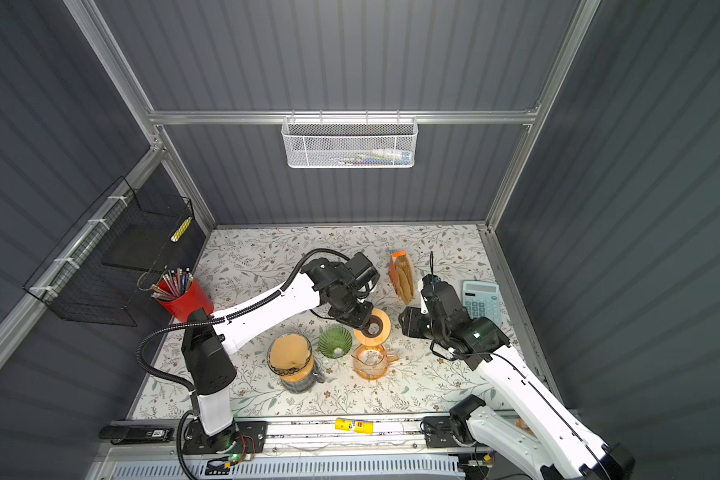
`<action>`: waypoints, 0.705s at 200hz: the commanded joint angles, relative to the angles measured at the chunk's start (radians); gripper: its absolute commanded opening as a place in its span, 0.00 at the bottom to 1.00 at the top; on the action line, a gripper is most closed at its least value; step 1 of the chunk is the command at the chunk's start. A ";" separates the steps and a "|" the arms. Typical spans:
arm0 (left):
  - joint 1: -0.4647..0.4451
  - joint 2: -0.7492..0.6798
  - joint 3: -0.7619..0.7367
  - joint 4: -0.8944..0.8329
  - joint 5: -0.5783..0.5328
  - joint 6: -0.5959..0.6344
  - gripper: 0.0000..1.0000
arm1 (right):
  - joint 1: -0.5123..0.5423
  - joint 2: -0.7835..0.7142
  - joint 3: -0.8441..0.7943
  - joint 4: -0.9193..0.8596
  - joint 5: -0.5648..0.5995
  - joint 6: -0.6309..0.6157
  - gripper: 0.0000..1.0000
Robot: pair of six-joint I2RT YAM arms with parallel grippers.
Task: Place the coffee filter in the dripper
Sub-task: 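Lift the wooden ring with the left gripper and carry it toward the pink pitcher, then lower the wooden ring onto the pink pitcher's mouth with the left gripper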
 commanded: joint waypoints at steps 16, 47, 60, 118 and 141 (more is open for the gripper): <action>-0.019 0.009 -0.037 -0.013 -0.038 -0.029 0.29 | -0.005 -0.020 0.013 -0.025 -0.006 0.005 0.51; -0.033 0.017 -0.050 -0.002 -0.024 -0.037 0.29 | -0.007 -0.020 0.010 -0.026 -0.009 0.007 0.51; -0.042 0.023 -0.051 -0.004 -0.026 -0.038 0.29 | -0.006 -0.022 0.007 -0.022 -0.012 0.009 0.51; -0.071 0.041 -0.062 -0.005 -0.026 -0.047 0.29 | -0.006 -0.022 -0.006 -0.013 -0.022 0.018 0.51; -0.076 0.040 -0.074 -0.016 -0.037 -0.047 0.29 | -0.007 -0.022 -0.009 -0.011 -0.021 0.019 0.51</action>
